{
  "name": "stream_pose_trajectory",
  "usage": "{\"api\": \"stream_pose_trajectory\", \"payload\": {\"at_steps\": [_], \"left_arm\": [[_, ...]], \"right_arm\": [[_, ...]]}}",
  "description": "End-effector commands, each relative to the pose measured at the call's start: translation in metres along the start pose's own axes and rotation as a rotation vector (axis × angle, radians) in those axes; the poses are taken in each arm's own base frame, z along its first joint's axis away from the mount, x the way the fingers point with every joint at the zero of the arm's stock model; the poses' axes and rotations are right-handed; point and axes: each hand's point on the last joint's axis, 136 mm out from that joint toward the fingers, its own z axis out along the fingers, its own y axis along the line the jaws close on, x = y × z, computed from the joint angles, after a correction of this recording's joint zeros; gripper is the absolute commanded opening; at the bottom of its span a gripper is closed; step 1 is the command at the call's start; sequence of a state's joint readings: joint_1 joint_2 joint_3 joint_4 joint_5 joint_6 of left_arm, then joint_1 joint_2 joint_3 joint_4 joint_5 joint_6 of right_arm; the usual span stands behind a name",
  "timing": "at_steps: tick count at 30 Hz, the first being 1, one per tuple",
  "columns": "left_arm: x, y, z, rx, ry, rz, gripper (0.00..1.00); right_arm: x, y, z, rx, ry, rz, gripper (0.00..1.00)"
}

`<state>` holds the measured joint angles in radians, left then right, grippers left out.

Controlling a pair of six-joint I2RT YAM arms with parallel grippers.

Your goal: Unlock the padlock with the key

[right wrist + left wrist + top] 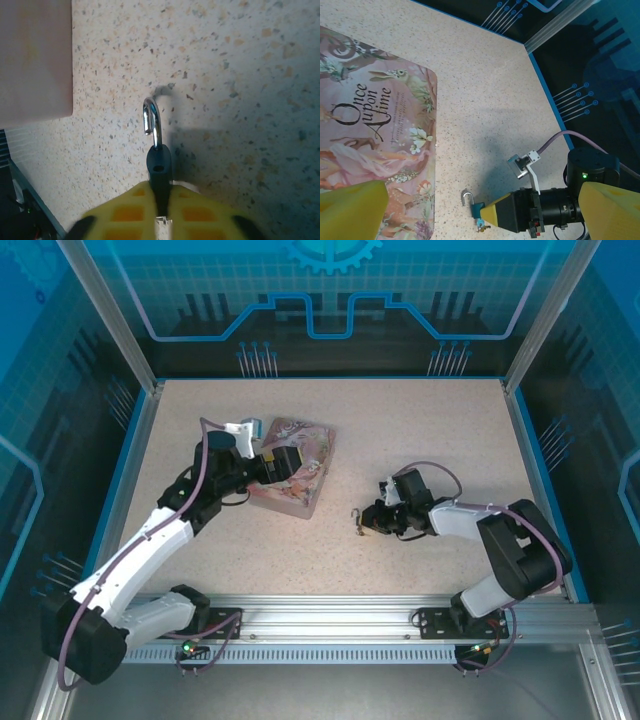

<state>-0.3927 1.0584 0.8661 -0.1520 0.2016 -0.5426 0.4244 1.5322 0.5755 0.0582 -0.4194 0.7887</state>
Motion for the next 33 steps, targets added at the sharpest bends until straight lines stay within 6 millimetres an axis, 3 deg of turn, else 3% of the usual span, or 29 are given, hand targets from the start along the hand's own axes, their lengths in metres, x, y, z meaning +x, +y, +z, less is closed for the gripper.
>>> {"api": "stream_pose_trajectory", "payload": {"at_steps": [1, 5, 9, 12, 15, 19, 22, 26, 33], "left_arm": [[-0.005, 0.006, -0.012, -0.038, -0.023, 0.018, 0.99], [-0.022, 0.022, -0.028, -0.115, -0.058, 0.022, 0.99], [-0.042, 0.052, -0.047, -0.214, -0.129, 0.012, 0.99], [-0.053, 0.096, -0.061, -0.362, -0.206, -0.024, 0.99], [-0.057, 0.152, -0.082, -0.580, -0.305, -0.035, 0.99], [-0.054, 0.202, -0.096, -0.772, -0.438, 0.107, 0.99], [-0.041, 0.227, -0.097, -0.850, -0.472, 0.157, 0.99], [-0.023, 0.249, -0.090, -0.886, -0.429, 0.172, 0.99], [-0.013, 0.246, -0.053, -0.723, -0.363, 0.250, 0.99]], "right_arm": [[-0.010, 0.000, -0.005, 0.026, -0.034, -0.016, 0.32], [-0.027, -0.008, -0.026, 0.070, -0.137, -0.037, 0.54], [-0.050, -0.012, -0.059, 0.156, -0.236, -0.115, 0.65], [-0.077, -0.017, -0.092, 0.256, -0.353, -0.191, 0.79], [-0.103, -0.027, -0.130, 0.402, -0.484, -0.267, 1.00], [-0.133, -0.051, -0.177, 0.593, -0.672, -0.370, 1.00], [-0.144, -0.059, -0.181, 0.578, -0.751, -0.516, 1.00], [-0.156, -0.074, -0.178, 0.542, -0.843, -0.541, 1.00], [-0.167, -0.069, -0.170, 0.468, -0.943, -0.636, 1.00]]}}
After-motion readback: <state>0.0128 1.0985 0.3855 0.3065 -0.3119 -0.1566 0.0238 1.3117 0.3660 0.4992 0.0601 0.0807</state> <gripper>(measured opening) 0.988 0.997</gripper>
